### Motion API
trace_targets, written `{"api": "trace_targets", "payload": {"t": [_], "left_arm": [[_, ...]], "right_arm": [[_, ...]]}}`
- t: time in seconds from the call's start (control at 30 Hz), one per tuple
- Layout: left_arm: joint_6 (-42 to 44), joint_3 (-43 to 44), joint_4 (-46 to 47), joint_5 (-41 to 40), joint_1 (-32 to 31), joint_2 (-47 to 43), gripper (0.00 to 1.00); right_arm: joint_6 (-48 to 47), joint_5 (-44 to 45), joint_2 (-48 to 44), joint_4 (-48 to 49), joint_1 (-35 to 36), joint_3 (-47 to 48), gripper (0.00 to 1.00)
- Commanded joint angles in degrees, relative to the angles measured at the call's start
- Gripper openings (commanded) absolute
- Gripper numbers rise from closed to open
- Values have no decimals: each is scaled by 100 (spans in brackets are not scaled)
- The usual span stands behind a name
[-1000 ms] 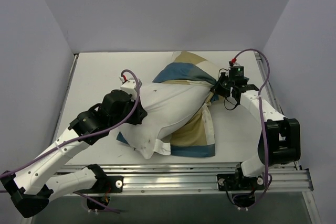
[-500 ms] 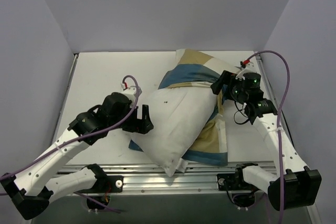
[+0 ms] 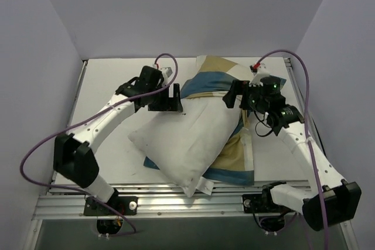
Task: Remove the pillowcase from the pillow
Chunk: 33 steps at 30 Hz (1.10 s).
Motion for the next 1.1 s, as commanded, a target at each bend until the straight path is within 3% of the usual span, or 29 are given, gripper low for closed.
{"api": "trace_targets", "payload": {"t": [0.0, 0.1, 0.13, 0.23, 0.27, 0.4, 0.57, 0.67, 0.77, 0.8, 0.87, 0.9, 1.07], "left_arm": [[98, -36, 386, 667, 64, 480, 94], [10, -326, 492, 781, 64, 718, 100], [-60, -431, 588, 817, 64, 700, 95], [-192, -845, 948, 922, 64, 613, 58], [-218, -950, 1036, 940, 64, 586, 35], [-280, -1117, 1107, 949, 46, 463, 3], [-324, -1267, 1151, 826, 46, 138, 2], [-359, -1276, 1134, 791, 46, 33, 2], [-324, -1180, 967, 703, 46, -55, 2], [-307, -1162, 915, 677, 46, -99, 2], [-289, -1153, 783, 580, 46, -301, 2], [-271, -1162, 739, 553, 46, -397, 2], [-104, -1136, 80, 290, 46, -1170, 2]], "right_arm": [[-633, -70, 565, 29, 162, 763, 97], [-1176, 8, 1154, -235, 495, 1456, 97], [-1318, 52, 1296, -279, 610, 1616, 97], [-1855, 132, 1903, -473, 988, 2213, 98], [-1969, 114, 2226, -569, 1128, 2354, 97], [-2584, 88, 3017, -955, 1471, 2970, 98], [-2876, 491, 3722, -1018, 1595, 3252, 95], [-2893, 720, 4179, -1018, 1604, 3252, 88], [-2815, 1297, 4417, -922, 1578, 3200, 64], [-2788, 1423, 4444, -887, 1560, 3182, 40], [-2709, 1808, 4462, -721, 1420, 3129, 18], [-2543, 1906, 4453, -676, 1341, 3103, 0], [-1963, 2135, 4304, -605, 596, 3260, 0]]}}
